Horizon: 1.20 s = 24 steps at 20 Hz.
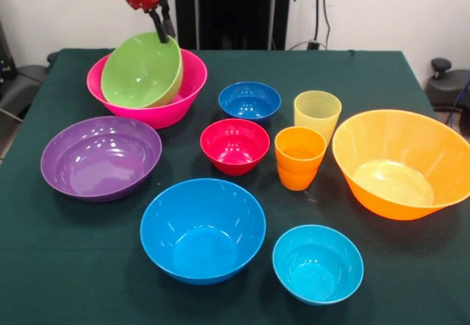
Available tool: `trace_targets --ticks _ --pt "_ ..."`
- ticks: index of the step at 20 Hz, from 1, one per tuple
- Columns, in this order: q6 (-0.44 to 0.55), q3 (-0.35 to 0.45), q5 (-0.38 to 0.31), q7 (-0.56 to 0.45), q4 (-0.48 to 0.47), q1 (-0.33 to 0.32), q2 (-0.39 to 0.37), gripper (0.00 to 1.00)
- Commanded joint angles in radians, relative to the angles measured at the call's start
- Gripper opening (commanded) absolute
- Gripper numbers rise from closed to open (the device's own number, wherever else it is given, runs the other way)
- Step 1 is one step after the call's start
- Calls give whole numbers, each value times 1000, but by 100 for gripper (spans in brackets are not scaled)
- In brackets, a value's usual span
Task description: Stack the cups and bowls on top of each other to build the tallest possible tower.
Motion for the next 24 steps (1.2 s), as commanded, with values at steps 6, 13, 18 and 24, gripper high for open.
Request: trace_targets --ticks 6,13,18,24 --pt "-78 -22 -157 -100 -107 9 102 0" --pt "-69 -32 -158 -42 -93 44 66 0" --pt "-75 -33 -164 -20 -89 64 48 0" --pt "-88 -16 -162 -49 -85 37 76 100"
